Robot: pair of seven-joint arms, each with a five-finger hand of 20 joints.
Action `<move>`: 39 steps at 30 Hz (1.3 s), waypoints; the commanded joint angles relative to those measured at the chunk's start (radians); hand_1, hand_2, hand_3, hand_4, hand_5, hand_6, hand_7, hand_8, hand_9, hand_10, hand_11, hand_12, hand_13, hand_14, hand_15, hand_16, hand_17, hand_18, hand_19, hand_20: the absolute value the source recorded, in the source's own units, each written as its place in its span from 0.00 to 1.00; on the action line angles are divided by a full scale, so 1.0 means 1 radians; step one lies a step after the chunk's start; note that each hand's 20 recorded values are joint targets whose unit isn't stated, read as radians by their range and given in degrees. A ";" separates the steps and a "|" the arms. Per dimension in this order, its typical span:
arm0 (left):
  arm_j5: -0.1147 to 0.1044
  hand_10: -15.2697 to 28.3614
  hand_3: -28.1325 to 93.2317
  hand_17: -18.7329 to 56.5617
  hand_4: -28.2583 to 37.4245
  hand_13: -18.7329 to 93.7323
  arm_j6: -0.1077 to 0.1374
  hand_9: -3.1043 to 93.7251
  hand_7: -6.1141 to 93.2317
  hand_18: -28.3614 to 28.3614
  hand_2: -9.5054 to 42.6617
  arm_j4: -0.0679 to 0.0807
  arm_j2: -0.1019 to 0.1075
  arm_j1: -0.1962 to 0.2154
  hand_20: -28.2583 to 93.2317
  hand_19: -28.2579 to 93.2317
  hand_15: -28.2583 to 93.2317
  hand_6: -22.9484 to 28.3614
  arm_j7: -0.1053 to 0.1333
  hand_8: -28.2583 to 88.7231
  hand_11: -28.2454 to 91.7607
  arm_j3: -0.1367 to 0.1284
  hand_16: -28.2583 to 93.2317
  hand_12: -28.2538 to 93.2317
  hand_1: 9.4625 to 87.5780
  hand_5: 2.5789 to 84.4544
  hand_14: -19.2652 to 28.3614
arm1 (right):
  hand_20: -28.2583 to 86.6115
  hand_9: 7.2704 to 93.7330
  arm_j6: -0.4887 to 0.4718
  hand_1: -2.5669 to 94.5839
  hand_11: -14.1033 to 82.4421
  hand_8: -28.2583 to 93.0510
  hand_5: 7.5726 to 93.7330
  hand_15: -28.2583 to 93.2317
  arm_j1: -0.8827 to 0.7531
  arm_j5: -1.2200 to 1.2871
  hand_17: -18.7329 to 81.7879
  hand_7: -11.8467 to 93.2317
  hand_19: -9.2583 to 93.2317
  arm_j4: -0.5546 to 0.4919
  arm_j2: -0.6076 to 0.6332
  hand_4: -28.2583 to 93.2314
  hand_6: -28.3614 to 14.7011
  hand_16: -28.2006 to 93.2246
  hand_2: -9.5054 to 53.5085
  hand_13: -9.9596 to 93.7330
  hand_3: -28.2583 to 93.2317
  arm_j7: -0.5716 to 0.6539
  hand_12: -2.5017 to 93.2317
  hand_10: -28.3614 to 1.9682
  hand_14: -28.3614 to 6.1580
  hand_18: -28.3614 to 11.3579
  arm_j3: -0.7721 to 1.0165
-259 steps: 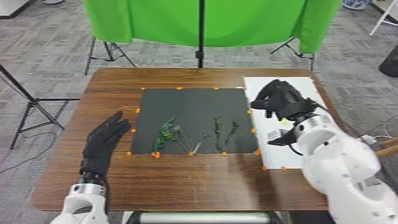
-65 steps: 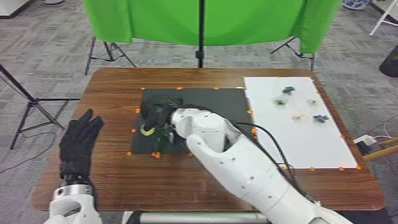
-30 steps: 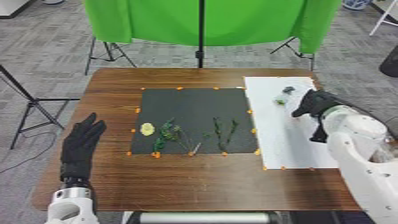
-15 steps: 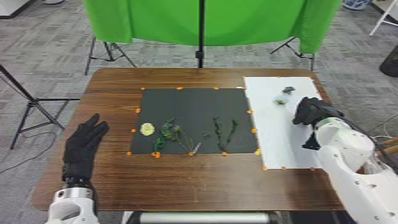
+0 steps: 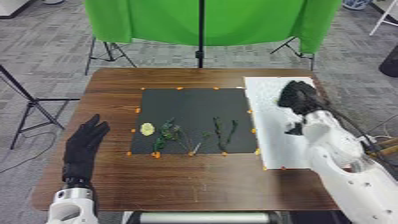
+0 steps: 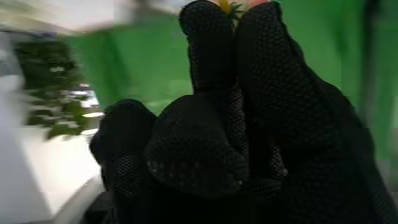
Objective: Arrange flowers
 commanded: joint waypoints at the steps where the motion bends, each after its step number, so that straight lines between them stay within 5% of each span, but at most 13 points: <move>1: 0.008 0.63 0.80 0.37 0.00 0.48 -0.012 0.50 0.11 0.68 0.19 0.007 -0.004 0.002 0.38 0.25 0.32 0.55 -0.006 0.19 0.33 0.008 0.22 0.32 0.11 0.48 0.68 | 0.79 1.00 -0.069 0.71 0.23 0.28 0.85 0.74 0.368 0.040 0.88 0.31 1.00 0.060 -0.206 0.11 0.69 0.50 0.00 1.00 0.64 -0.111 0.38 0.60 0.80 0.46 -0.275; 11: 0.006 0.63 0.79 0.37 0.00 0.48 -0.014 0.50 0.11 0.68 0.19 0.014 -0.005 -0.010 0.38 0.25 0.32 0.55 0.005 0.19 0.33 0.016 0.22 0.32 0.11 0.48 0.68 | 0.80 1.00 -0.287 0.70 0.22 0.29 0.85 0.74 0.441 -0.122 0.88 0.31 1.00 0.318 -0.531 0.11 0.68 0.50 0.00 1.00 0.66 -0.203 0.39 0.60 0.80 0.46 -0.379; 17: -0.001 0.63 0.79 0.37 0.00 0.48 -0.007 0.50 0.11 0.68 0.19 0.012 -0.006 -0.005 0.38 0.25 0.32 0.55 0.015 0.19 0.33 0.017 0.22 0.32 0.10 0.48 0.69 | 0.80 1.00 -0.296 0.70 0.22 0.29 0.84 0.74 0.423 -0.233 0.88 0.31 1.00 0.424 -0.627 0.11 0.69 0.51 0.00 1.00 0.66 -0.227 0.39 0.62 0.80 0.46 -0.352; 39: -0.003 0.63 0.79 0.37 0.00 0.48 -0.027 0.50 0.11 0.68 0.19 0.026 0.006 -0.035 0.38 0.25 0.32 0.55 0.014 0.19 0.33 0.022 0.22 0.32 0.10 0.48 0.69 | 0.80 0.96 -0.291 0.66 0.22 0.27 0.73 0.75 0.403 -0.355 0.86 0.35 1.00 0.542 -0.699 0.10 0.70 0.51 0.00 0.98 0.68 -0.290 0.39 0.63 0.80 0.46 -0.297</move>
